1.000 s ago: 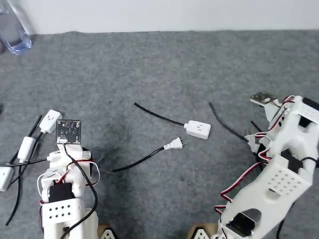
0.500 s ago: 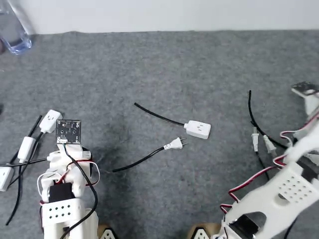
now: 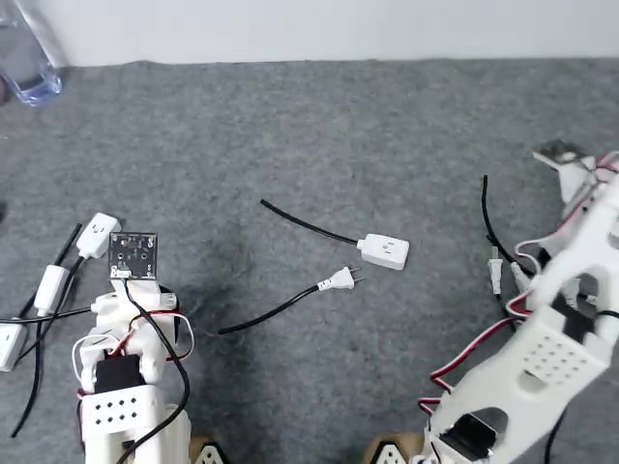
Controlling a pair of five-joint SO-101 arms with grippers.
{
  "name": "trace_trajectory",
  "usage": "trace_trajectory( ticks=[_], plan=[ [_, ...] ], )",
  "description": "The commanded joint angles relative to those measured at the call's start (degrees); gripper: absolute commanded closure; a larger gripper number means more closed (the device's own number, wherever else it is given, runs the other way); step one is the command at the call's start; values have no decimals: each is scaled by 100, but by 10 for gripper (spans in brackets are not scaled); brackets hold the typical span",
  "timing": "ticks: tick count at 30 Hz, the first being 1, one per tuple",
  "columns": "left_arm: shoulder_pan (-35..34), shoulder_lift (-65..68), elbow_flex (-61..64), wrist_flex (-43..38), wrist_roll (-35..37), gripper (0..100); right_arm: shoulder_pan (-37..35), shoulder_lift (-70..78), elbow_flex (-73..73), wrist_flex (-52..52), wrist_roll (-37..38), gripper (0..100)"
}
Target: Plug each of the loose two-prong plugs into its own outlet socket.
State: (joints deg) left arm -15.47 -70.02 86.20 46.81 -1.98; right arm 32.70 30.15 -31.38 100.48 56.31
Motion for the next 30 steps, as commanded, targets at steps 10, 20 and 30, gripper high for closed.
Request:
trace_trajectory(
  ticks=[10, 20, 30],
  plan=[
    [18, -70, -22, -88, -62, 945, -2607, -1736, 1864, 198, 176, 824],
    [35, -70, -22, -88, -62, 945, -4277, -2369, 2857, 189, 1591, 915],
    [44, -70, -22, -79, -62, 945, -6343, -2818, 3446, 189, 1644, 917]
  ],
)
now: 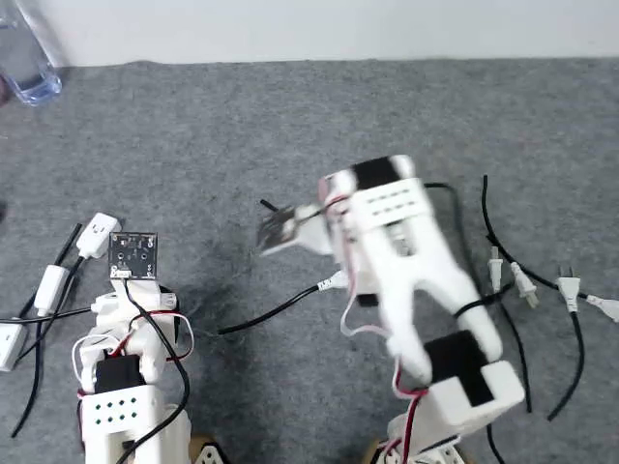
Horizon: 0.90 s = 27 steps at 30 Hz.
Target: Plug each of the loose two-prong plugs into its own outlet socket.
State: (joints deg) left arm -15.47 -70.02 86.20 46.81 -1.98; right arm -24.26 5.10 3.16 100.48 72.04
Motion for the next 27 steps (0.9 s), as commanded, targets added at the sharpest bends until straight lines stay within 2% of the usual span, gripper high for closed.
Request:
trace_trajectory(
  ticks=[1, 5, 7, 13, 16, 20, 24, 27],
  plan=[
    [44, -70, -22, -62, -62, 945, -875, -312, -9, 154, 70, 916],
    [0, -70, -119, 334, -105, 944, -1393, -189, -9, -453, 53, 914],
    [-149, -70, -338, 642, -448, 944, -1473, -48, -9, -743, 53, 901],
    [-949, -70, -462, 598, -976, 925, -1464, 541, -9, -1429, 62, 720],
    [-1354, -70, -330, 501, -1275, 897, -1437, 796, -9, -1587, 62, 696],
    [-1582, -70, -101, 325, -1451, 891, -1209, 963, -9, -1578, 62, 696],
    [-1609, -70, -101, 325, -1451, 891, -664, 1015, -9, -1587, 105, 696],
    [-1609, -70, -101, 343, -1451, 891, -391, 1015, 35, -1543, 413, 697]
  ],
)
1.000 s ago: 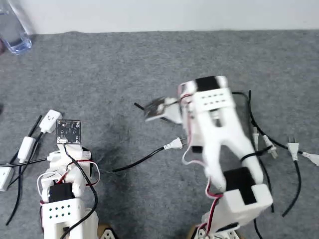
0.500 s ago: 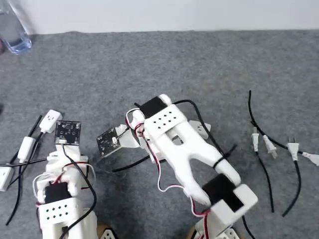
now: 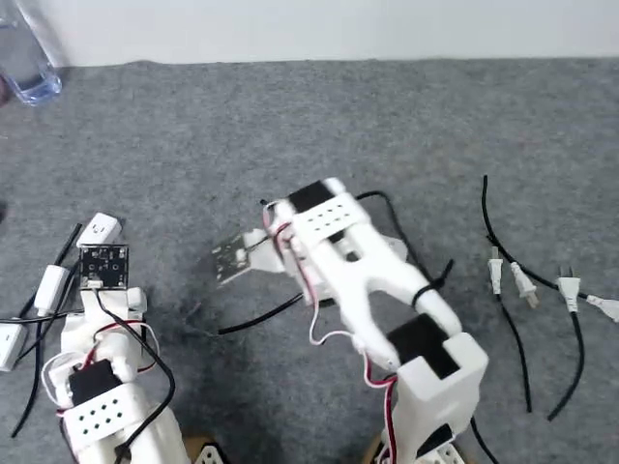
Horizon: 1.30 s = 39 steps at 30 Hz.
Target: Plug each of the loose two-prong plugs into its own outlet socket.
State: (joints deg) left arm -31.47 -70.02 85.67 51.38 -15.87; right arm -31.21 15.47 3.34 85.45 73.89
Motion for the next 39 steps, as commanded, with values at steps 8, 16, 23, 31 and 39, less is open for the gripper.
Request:
trace_trajectory(
  ticks=[8, 16, 23, 31, 39],
  plan=[
    [-9, -70, -40, -97, -62, 891, 365, 409, 132, -426, 413, 697],
    [-9, -70, -40, -97, -62, 891, 382, 804, 62, -629, 396, 750],
    [0, -70, -31, -114, -62, 891, 804, 831, 79, -611, 378, 960],
    [132, -70, -22, -141, -62, 892, 884, 681, 35, -163, 378, 991],
    [229, -70, -13, -141, -70, 892, 875, -866, 35, 127, -800, 990]
  ],
)
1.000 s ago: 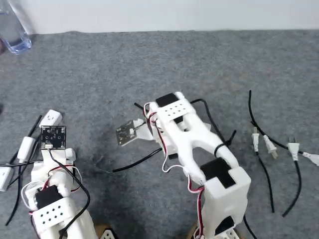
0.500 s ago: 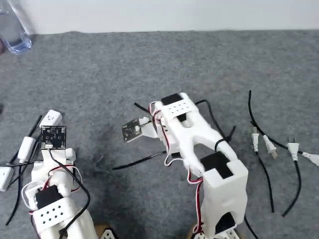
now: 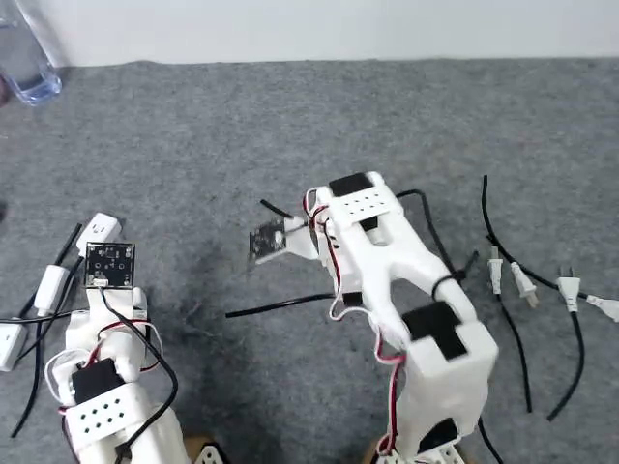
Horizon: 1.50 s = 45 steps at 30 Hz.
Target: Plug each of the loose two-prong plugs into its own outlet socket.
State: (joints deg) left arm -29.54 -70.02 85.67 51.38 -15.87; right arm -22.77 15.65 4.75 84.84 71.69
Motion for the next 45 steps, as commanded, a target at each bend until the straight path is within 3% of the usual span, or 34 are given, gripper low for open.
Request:
trace_trajectory(
  ticks=[1, 8, 12, 17, 20, 24, 28, 33, 38, 45],
  plan=[
    [35, -70, -13, -141, -70, 892, 40, -1165, -105, 251, -853, 990],
    [44, -70, 4, -211, -70, 893, 127, -3143, -79, 998, -2004, 990],
    [44, -70, 4, -211, -53, 894, 549, -3943, -79, 1323, -2488, 990],
    [44, -70, 4, -211, -53, 895, 1974, -4488, 9, 1446, -3138, 991],
    [44, -70, 4, -211, -53, 895, 2976, -4523, 316, 1253, -3938, 991],
    [44, -70, 4, -211, -53, 895, 4145, -4505, 1248, 462, -5248, 991],
    [44, -70, 4, -193, -53, 895, 4699, -4505, 2505, -699, -6171, 991],
    [44, -70, 4, -193, -53, 895, 4804, -4505, 3420, -1719, -7437, 991],
    [44, -70, 13, -211, -53, 895, 4655, -4514, 3437, -2070, -8466, 991],
    [44, -70, 13, -211, -53, 895, 3556, -4505, 3473, -2167, -8695, 991]
  ],
)
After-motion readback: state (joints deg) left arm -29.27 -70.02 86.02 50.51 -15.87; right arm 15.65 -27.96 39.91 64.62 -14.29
